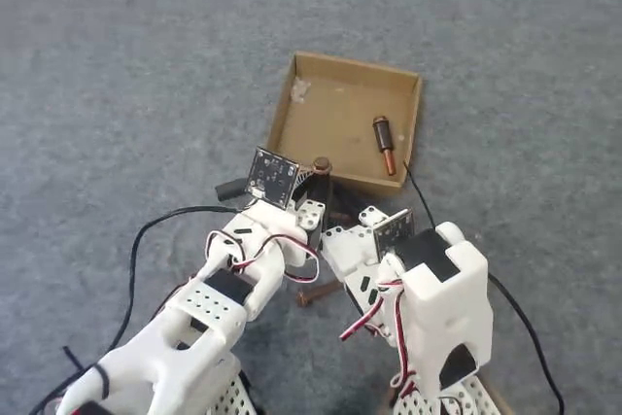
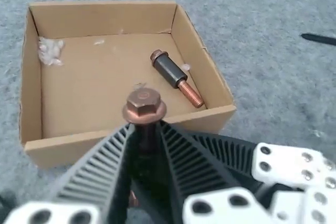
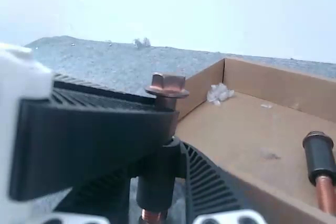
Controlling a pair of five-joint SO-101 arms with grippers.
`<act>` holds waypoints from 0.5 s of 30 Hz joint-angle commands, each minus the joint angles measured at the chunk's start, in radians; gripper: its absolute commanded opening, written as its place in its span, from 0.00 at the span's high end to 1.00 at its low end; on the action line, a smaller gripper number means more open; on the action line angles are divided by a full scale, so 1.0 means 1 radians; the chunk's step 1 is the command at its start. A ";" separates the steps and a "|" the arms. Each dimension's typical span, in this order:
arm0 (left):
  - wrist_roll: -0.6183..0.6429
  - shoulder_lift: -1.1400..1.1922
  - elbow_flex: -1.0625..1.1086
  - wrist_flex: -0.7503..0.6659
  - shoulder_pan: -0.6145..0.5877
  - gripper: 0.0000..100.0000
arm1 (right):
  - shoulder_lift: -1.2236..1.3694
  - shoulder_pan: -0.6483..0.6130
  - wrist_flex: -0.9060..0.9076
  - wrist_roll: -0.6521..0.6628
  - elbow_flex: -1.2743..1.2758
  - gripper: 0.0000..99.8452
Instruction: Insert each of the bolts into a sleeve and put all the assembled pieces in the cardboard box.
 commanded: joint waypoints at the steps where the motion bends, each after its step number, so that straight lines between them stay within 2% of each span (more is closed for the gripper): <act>1: -0.008 -0.008 -0.004 0.003 -0.015 0.99 | -0.036 0.039 -0.007 0.009 -0.023 0.99; 8: -0.009 -0.008 -0.008 0.003 -0.023 0.97 | -0.036 0.039 -0.007 0.009 -0.023 0.99; 11: -0.009 -0.008 -0.002 0.008 -0.025 0.85 | -0.036 0.039 -0.005 0.009 -0.023 0.99; 15: -0.006 -0.011 -0.010 0.094 -0.025 0.68 | -0.036 0.039 -0.004 0.009 -0.023 0.99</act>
